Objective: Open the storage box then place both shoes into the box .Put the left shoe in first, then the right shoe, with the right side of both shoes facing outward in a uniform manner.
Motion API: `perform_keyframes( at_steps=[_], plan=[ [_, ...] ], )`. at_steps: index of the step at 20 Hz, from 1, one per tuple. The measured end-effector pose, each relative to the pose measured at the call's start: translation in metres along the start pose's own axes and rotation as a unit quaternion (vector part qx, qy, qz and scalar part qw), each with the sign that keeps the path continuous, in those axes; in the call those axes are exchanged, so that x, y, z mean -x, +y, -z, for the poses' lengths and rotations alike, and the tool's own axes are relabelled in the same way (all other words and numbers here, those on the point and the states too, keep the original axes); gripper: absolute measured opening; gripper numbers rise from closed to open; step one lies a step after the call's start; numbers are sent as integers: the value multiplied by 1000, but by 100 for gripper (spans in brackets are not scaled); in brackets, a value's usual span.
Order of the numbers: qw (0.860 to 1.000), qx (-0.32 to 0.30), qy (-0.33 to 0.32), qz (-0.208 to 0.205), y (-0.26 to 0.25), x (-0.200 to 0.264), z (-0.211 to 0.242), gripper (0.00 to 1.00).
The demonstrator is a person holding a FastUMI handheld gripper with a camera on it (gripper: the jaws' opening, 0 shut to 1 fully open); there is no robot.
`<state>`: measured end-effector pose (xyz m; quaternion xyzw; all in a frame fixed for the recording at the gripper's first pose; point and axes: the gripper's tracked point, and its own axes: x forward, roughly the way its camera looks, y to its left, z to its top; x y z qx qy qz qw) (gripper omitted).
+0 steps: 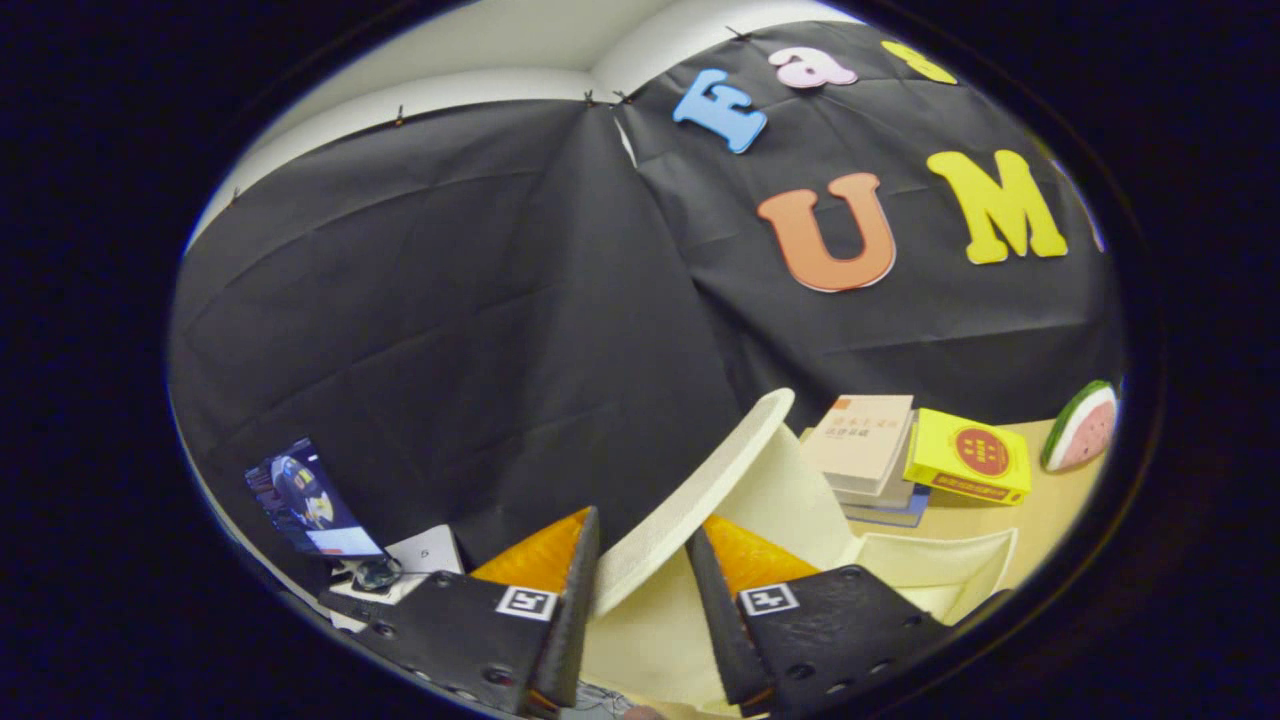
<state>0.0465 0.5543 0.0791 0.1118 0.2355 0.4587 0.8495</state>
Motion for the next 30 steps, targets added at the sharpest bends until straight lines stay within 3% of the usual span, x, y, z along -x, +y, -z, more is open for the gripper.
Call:
perform_keyframes(
  at_steps=[3,7,12,17,26,30],
  plan=[
    [1000,8,-2,-12,21,-7,5,92],
    [1000,27,-16,-4,25,0,7,94],
    [992,80,-88,40,0,42,-13,96],
    [975,126,-151,100,-58,122,-24,95],
    [950,139,-192,202,-180,280,-22,95],
    [937,158,-182,254,-242,344,2,95]
  ],
)
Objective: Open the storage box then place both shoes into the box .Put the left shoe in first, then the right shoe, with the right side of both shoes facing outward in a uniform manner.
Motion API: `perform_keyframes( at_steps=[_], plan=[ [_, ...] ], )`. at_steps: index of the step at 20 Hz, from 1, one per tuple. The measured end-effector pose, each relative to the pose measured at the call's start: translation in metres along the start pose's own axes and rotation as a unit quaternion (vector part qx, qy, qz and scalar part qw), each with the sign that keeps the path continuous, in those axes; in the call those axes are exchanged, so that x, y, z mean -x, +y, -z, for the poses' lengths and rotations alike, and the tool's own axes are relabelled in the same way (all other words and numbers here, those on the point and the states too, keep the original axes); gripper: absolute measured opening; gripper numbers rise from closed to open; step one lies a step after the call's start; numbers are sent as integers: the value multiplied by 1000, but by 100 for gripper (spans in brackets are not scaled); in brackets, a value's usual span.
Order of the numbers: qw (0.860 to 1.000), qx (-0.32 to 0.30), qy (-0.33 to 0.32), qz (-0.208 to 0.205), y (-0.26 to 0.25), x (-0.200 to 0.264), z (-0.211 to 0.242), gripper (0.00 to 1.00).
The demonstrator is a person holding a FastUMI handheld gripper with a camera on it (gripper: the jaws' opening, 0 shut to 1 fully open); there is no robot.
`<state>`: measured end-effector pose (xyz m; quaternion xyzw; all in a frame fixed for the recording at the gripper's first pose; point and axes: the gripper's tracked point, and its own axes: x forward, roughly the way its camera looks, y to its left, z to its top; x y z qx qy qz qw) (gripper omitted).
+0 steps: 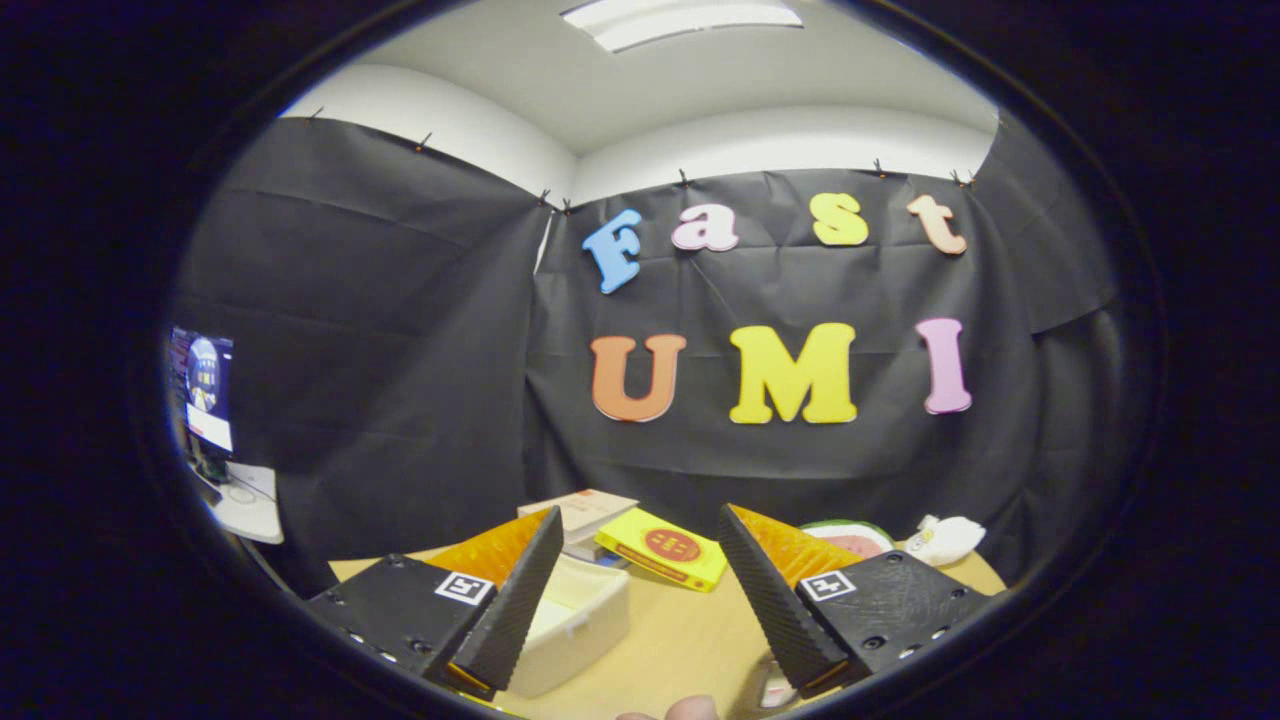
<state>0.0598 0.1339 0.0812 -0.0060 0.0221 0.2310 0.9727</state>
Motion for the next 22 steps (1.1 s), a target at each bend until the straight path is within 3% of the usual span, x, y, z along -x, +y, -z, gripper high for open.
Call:
perform_keyframes(
  at_steps=[5,11,16,22],
  plan=[
    [995,12,75,67,-80,28,67,95],
    [973,-25,193,128,-139,32,161,95],
    [949,-61,268,157,-165,24,232,95],
    [928,-80,330,153,-165,2,281,95]
  ],
)
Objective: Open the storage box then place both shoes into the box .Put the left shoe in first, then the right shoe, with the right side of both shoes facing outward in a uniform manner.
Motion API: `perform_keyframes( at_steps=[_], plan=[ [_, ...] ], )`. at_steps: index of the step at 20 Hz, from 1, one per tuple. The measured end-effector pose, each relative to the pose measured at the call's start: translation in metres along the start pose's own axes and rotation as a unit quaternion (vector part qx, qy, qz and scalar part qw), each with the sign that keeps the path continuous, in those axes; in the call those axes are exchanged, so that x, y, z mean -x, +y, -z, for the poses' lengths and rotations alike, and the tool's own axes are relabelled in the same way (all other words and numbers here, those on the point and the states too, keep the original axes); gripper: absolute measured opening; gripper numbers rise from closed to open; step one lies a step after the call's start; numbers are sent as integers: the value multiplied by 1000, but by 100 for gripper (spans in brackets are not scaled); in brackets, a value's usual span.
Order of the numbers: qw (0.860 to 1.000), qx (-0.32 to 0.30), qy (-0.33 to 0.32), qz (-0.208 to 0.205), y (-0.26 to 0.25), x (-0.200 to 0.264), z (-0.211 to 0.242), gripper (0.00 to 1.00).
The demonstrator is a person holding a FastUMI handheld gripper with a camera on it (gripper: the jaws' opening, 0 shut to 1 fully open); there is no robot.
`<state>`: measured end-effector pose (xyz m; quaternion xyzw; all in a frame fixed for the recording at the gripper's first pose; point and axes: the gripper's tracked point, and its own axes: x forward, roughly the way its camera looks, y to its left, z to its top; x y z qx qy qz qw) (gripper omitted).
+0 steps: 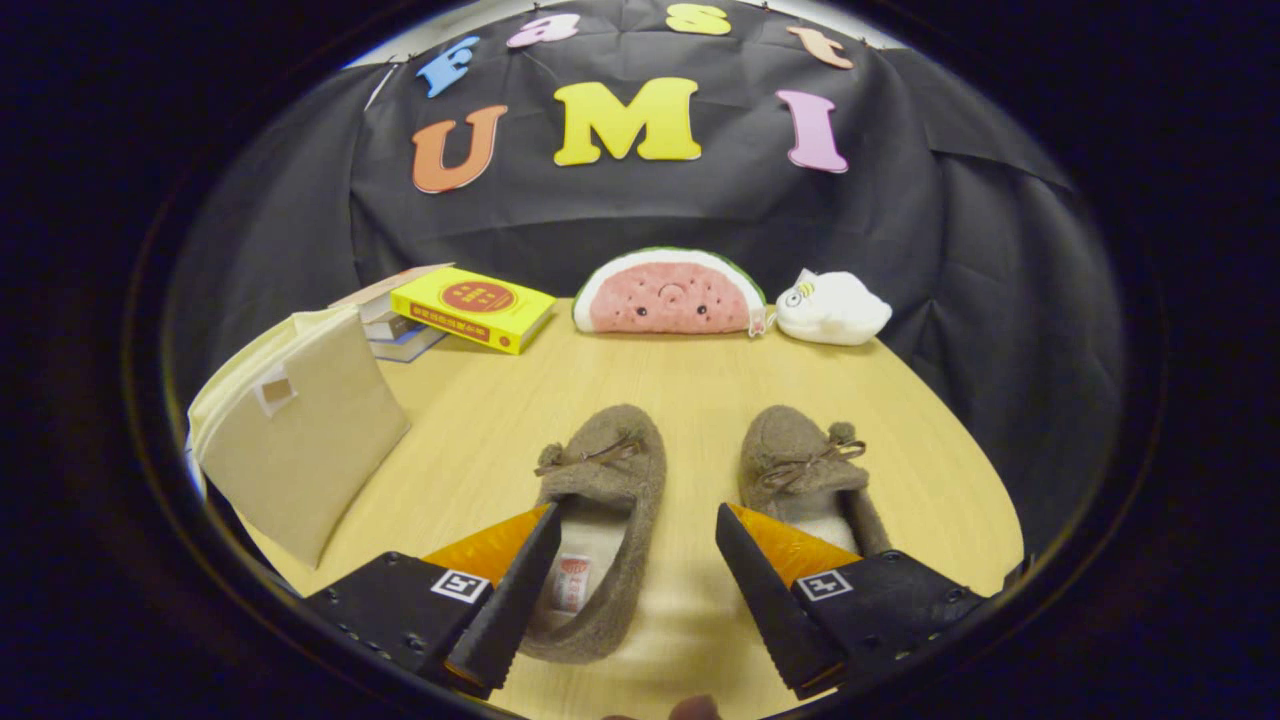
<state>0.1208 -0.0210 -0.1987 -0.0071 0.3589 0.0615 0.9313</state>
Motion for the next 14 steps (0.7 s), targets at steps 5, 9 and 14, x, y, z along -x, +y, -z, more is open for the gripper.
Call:
perform_keyframes(
  at_steps=[5,9,14],
  plan=[
    [999,-21,24,-4,-2,-20,8,81],
    [998,-47,38,-12,-2,-26,15,34],
    [996,-71,46,-13,-4,-26,16,0]
  ],
)
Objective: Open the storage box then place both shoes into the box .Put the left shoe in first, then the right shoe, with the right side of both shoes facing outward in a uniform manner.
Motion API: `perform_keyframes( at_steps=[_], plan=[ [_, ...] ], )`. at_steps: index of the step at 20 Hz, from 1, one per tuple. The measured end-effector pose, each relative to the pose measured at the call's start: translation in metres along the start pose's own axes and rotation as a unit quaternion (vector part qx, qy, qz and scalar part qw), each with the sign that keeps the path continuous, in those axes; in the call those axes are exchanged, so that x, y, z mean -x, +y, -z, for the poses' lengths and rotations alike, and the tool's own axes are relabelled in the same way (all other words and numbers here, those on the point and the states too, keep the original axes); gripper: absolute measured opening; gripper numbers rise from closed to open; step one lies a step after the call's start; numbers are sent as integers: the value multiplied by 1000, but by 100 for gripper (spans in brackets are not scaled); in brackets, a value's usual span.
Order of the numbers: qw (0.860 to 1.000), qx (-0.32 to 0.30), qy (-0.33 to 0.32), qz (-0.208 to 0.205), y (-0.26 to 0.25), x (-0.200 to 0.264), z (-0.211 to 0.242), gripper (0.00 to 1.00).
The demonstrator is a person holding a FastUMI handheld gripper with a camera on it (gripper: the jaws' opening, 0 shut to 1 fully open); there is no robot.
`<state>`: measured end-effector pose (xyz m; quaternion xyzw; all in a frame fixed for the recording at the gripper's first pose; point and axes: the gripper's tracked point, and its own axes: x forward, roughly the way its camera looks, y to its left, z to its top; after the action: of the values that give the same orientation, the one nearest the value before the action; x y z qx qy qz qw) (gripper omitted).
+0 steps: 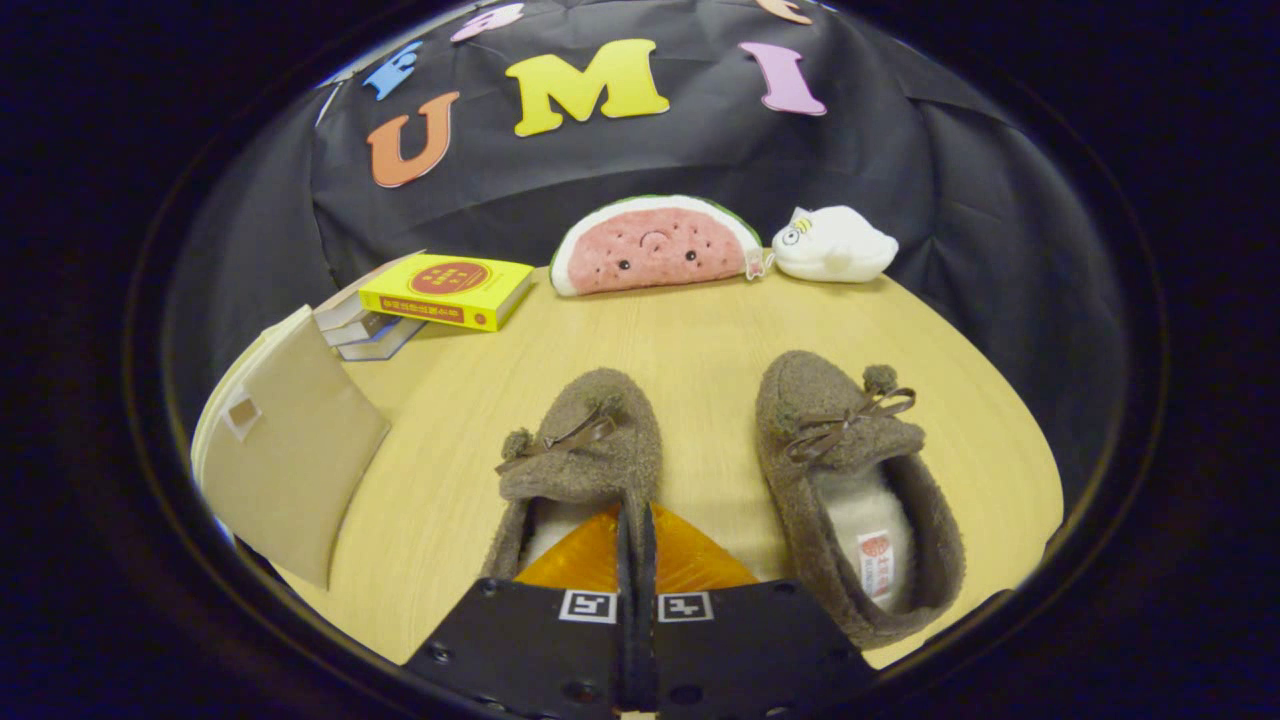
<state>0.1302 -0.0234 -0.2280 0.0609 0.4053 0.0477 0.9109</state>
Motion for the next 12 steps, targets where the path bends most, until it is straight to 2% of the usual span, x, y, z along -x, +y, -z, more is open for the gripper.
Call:
perform_keyframes(
  at_steps=[3,12],
  plan=[
    [999,-38,-3,-18,6,5,-3,0],
    [995,-75,-32,-56,46,41,-32,0]
  ],
)
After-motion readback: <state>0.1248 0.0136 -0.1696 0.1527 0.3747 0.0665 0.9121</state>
